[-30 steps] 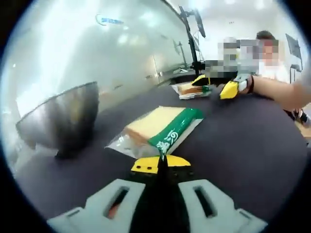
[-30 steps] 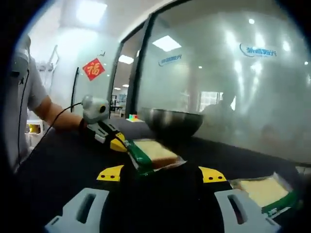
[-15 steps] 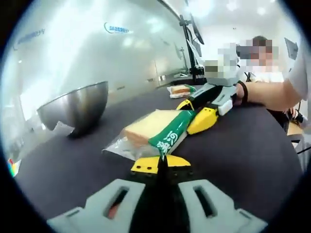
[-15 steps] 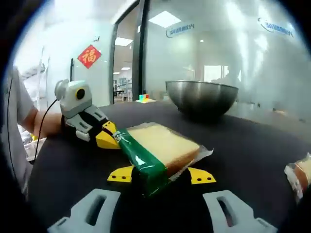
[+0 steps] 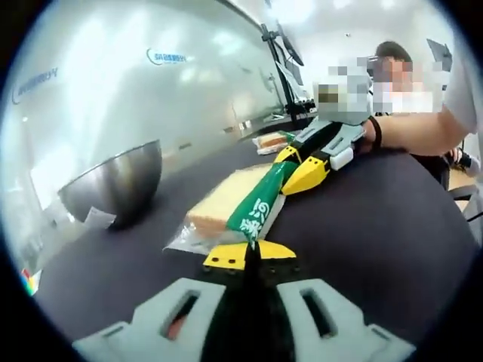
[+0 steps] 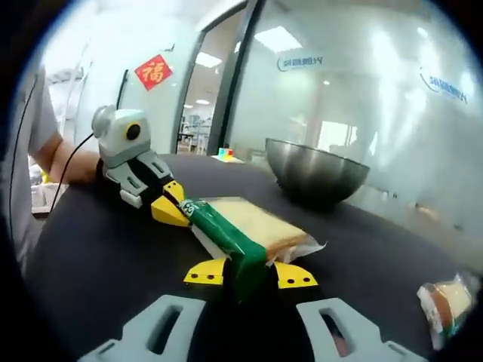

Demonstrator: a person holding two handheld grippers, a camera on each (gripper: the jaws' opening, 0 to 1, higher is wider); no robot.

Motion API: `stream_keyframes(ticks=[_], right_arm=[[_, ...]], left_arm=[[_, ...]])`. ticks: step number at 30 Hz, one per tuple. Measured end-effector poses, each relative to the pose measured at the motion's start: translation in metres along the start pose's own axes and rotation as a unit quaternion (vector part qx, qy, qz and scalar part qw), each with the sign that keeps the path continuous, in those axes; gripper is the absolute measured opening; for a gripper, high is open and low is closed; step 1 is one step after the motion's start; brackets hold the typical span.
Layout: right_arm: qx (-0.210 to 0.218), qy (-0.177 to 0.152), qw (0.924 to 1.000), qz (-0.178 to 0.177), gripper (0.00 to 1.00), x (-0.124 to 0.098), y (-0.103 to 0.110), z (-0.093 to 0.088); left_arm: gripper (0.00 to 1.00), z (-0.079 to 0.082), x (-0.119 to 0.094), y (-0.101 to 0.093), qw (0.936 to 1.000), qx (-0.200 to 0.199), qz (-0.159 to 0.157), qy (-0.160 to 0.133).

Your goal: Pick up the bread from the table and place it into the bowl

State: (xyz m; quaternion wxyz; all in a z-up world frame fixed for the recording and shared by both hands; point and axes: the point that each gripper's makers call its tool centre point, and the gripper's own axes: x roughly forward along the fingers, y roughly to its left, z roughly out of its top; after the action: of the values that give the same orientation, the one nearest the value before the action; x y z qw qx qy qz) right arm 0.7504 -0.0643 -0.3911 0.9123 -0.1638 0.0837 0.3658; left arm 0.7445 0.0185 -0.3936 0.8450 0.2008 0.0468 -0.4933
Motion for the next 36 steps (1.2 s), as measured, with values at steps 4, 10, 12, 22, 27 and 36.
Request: stream_keyframes(ticks=[4,10,12,22,27,36], right_arm=[[-0.017,-0.012,0.9998,-0.004,0.17,-0.005,-0.001,0.006],[-0.025,-0.050,0.9984,-0.012,0.16,-0.013,-0.002,0.021],[-0.032,-0.062,0.9974,-0.018,0.16,-0.016,-0.003,0.027],[-0.062,-0.134,0.9881,-0.043,0.16,-0.017,-0.020,0.083],[-0.094,-0.157,0.9815,-0.058,0.16,-0.001,-0.044,0.127],[-0.122,-0.167,0.9749,-0.081,0.16,0.064,-0.120,0.192]], left_arm=[[0.00,0.005,-0.001,-0.001,1.0000,-0.003,0.004,-0.005],[0.00,0.020,-0.006,0.006,0.9993,0.005,0.023,-0.029],[0.00,0.025,-0.007,0.010,0.9986,0.019,0.032,-0.037],[0.00,0.081,-0.023,0.042,0.9841,0.105,0.108,-0.094],[0.00,0.114,-0.025,0.083,0.9673,0.162,0.161,-0.110],[0.00,0.156,-0.003,0.193,0.9603,0.153,0.205,-0.110]])
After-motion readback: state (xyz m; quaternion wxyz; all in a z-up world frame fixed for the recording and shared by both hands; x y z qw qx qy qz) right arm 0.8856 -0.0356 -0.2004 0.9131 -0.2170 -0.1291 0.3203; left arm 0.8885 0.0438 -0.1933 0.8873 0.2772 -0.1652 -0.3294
